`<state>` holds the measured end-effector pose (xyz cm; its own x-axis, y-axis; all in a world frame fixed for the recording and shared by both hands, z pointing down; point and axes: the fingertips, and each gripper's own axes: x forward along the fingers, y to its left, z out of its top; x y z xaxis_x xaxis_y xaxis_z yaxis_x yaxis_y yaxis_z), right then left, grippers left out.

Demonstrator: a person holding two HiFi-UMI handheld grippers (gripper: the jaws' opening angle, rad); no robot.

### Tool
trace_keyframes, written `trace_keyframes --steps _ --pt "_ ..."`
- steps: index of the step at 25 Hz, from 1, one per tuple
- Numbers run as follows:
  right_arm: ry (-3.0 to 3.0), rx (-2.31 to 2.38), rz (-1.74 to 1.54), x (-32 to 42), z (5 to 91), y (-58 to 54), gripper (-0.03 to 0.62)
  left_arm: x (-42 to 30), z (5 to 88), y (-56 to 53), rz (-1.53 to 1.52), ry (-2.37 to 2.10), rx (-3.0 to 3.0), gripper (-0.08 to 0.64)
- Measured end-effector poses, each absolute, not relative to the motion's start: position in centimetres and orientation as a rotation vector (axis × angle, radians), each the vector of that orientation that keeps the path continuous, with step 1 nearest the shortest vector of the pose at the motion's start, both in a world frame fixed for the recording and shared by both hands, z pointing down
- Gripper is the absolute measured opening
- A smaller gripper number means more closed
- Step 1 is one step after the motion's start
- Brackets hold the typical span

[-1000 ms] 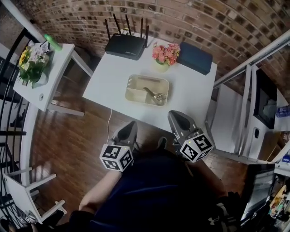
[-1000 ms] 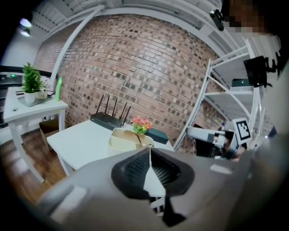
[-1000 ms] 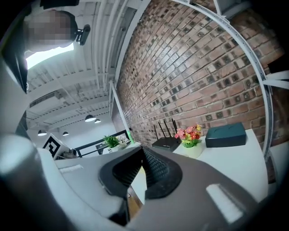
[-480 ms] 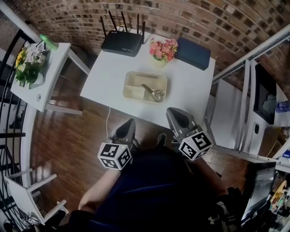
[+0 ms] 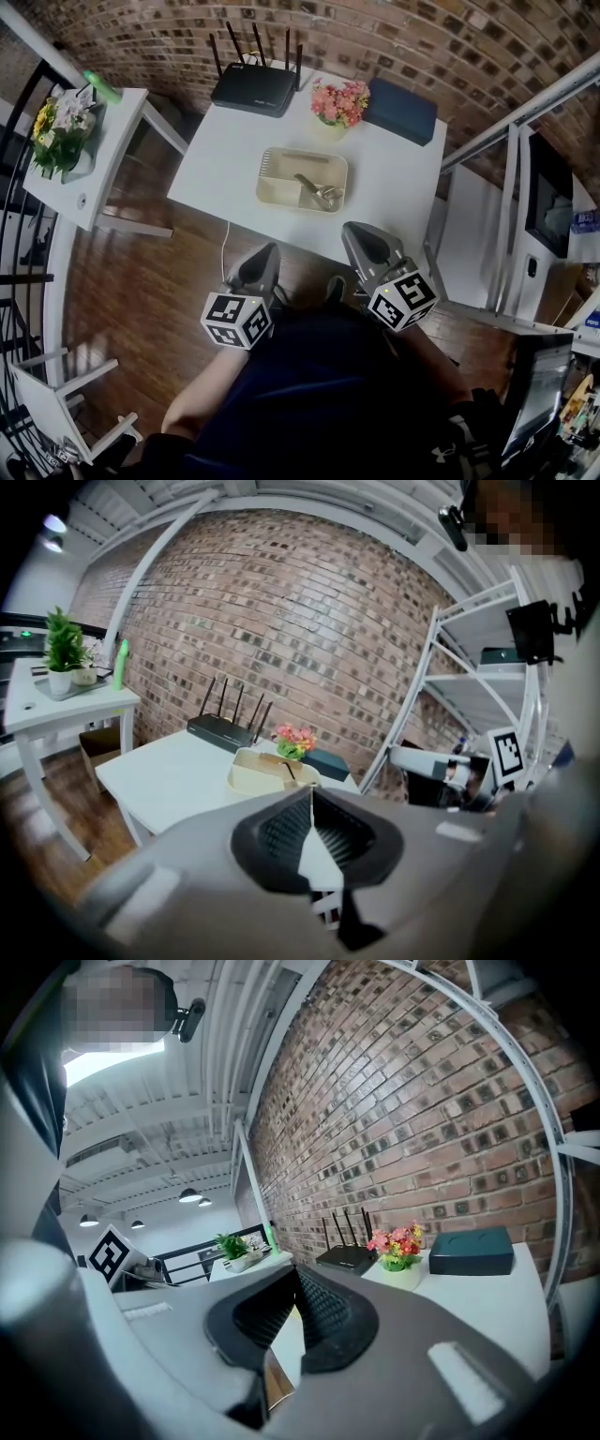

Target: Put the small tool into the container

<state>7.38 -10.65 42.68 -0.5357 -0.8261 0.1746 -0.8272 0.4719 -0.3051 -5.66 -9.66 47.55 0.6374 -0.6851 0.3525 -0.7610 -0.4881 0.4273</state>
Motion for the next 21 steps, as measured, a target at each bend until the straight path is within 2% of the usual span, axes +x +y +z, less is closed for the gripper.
trace_keyframes --steps 21 --pt "-2.685 1.510 0.575 7.66 43.01 -10.76 0.011 -5.64 47.63 -9.73 0.180 -1.125 2.300 0.008"
